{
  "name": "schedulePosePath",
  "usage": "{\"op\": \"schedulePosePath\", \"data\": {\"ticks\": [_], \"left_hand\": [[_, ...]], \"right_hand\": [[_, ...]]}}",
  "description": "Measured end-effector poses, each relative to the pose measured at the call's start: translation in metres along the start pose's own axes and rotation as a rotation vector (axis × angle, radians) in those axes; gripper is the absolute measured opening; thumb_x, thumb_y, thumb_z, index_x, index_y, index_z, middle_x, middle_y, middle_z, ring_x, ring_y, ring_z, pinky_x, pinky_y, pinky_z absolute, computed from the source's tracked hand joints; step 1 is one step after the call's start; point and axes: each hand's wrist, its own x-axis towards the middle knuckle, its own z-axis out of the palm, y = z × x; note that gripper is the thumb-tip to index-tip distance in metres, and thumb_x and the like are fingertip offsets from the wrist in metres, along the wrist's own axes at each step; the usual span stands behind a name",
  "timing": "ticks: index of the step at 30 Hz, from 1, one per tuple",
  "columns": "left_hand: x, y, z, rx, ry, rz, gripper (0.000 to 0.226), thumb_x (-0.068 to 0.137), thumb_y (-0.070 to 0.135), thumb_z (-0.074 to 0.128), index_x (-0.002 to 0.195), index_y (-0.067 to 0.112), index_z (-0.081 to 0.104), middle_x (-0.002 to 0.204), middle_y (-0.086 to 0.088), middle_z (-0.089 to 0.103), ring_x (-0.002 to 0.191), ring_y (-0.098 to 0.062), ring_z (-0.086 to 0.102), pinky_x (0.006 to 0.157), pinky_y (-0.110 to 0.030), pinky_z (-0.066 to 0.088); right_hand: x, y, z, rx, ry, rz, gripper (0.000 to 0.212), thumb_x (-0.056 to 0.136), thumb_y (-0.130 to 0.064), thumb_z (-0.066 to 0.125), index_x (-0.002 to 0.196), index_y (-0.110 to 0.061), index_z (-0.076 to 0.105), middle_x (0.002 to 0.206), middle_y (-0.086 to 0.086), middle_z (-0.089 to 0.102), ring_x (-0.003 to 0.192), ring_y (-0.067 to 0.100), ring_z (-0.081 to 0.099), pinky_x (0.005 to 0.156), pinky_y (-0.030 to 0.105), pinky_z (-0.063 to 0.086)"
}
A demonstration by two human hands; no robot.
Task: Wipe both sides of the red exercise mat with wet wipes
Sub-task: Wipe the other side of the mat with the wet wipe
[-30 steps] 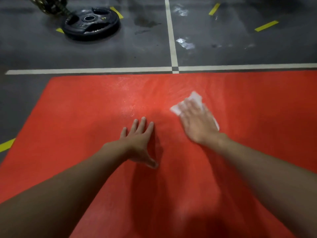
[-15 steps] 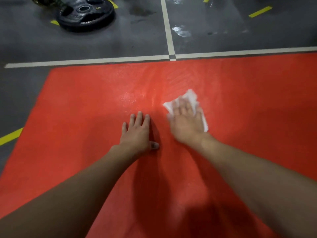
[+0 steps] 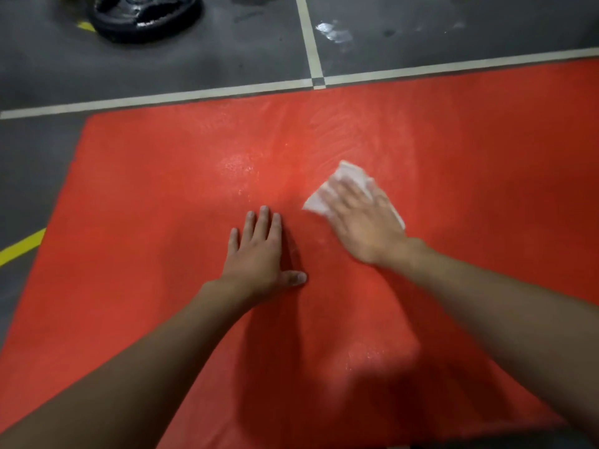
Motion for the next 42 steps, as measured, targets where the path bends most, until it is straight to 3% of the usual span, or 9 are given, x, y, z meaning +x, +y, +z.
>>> {"op": "schedulePosePath", "data": {"ticks": [3,9,14,19,24,29,33,38,42], "left_hand": [[-0.014,0.001,0.014,0.031,0.056,0.007,0.1,0.089,0.064,0.049,0.156,0.017,-0.009,0.162,-0.004,-0.022,0.148,-0.024,-0.021,0.121,-0.048,-0.005],[-0.025,-0.006,0.012,0.024,0.024,0.074,0.091,0.094,0.058,0.044,0.156,0.016,-0.007,0.162,-0.005,-0.021,0.149,-0.024,-0.02,0.12,-0.046,-0.005],[-0.045,-0.018,0.02,0.046,0.029,0.138,0.086,0.097,0.053,0.043,0.156,0.019,-0.009,0.162,0.0,-0.022,0.148,-0.019,-0.021,0.121,-0.04,-0.005],[-0.054,-0.013,0.025,0.023,0.029,0.123,0.083,0.097,0.048,0.045,0.157,0.018,-0.005,0.163,0.0,-0.019,0.149,-0.02,-0.018,0.121,-0.042,-0.002],[-0.068,-0.02,0.032,0.044,0.014,0.141,0.081,0.099,0.046,0.041,0.156,0.019,-0.01,0.161,0.002,-0.023,0.148,-0.017,-0.022,0.121,-0.039,-0.006],[-0.073,-0.018,0.028,0.037,-0.022,0.149,0.084,0.098,0.042,0.048,0.156,0.017,-0.007,0.162,0.0,-0.021,0.149,-0.019,-0.019,0.121,-0.041,-0.003],[-0.09,-0.026,0.04,0.085,-0.007,0.176,0.083,0.099,0.045,0.043,0.155,0.018,-0.011,0.161,0.001,-0.025,0.148,-0.018,-0.023,0.121,-0.039,-0.006],[-0.103,-0.019,0.049,0.05,0.016,0.153,0.082,0.098,0.043,0.045,0.156,0.018,-0.008,0.161,0.0,-0.023,0.148,-0.019,-0.022,0.121,-0.041,-0.005],[-0.116,-0.021,0.058,0.092,0.019,0.169,0.08,0.099,0.045,0.04,0.156,0.019,-0.011,0.16,0.0,-0.025,0.147,-0.021,-0.024,0.122,-0.042,-0.006]], "right_hand": [[-0.002,-0.019,0.009,0.063,0.061,0.389,0.059,0.103,-0.045,0.012,0.157,-0.024,0.02,0.166,0.002,0.014,0.153,0.019,0.004,0.122,0.051,-0.001],[-0.034,-0.037,0.007,-0.031,0.005,-0.148,0.057,0.103,-0.04,0.015,0.154,-0.022,0.031,0.162,0.002,0.027,0.152,0.021,0.014,0.122,0.049,0.01],[-0.039,-0.04,0.012,0.036,0.058,0.391,0.059,0.102,-0.043,0.011,0.157,-0.022,0.02,0.165,0.004,0.014,0.153,0.022,0.006,0.122,0.051,0.001],[-0.071,-0.055,0.011,0.023,-0.034,-0.128,0.062,0.1,-0.046,0.009,0.155,-0.026,0.027,0.163,0.001,0.024,0.152,0.02,0.014,0.122,0.049,0.008],[-0.069,-0.062,0.018,0.033,0.052,0.298,0.059,0.102,-0.046,0.013,0.157,-0.025,0.022,0.165,0.002,0.017,0.153,0.021,0.008,0.122,0.05,-0.001],[-0.097,-0.05,0.014,-0.031,-0.023,-0.13,0.061,0.101,-0.044,0.01,0.155,-0.024,0.03,0.162,0.002,0.026,0.152,0.021,0.016,0.122,0.051,0.007],[-0.105,-0.062,0.018,0.022,0.032,0.316,0.059,0.103,-0.045,0.011,0.157,-0.024,0.021,0.165,0.004,0.017,0.153,0.023,0.008,0.122,0.051,0.0],[-0.132,-0.065,0.016,-0.01,-0.046,-0.144,0.061,0.101,-0.046,0.009,0.156,-0.027,0.025,0.164,0.001,0.02,0.153,0.021,0.011,0.122,0.051,0.005],[-0.143,-0.075,0.022,0.003,0.004,0.289,0.063,0.099,-0.047,0.011,0.156,-0.024,0.024,0.165,0.005,0.018,0.153,0.024,0.009,0.121,0.053,0.004]]}}
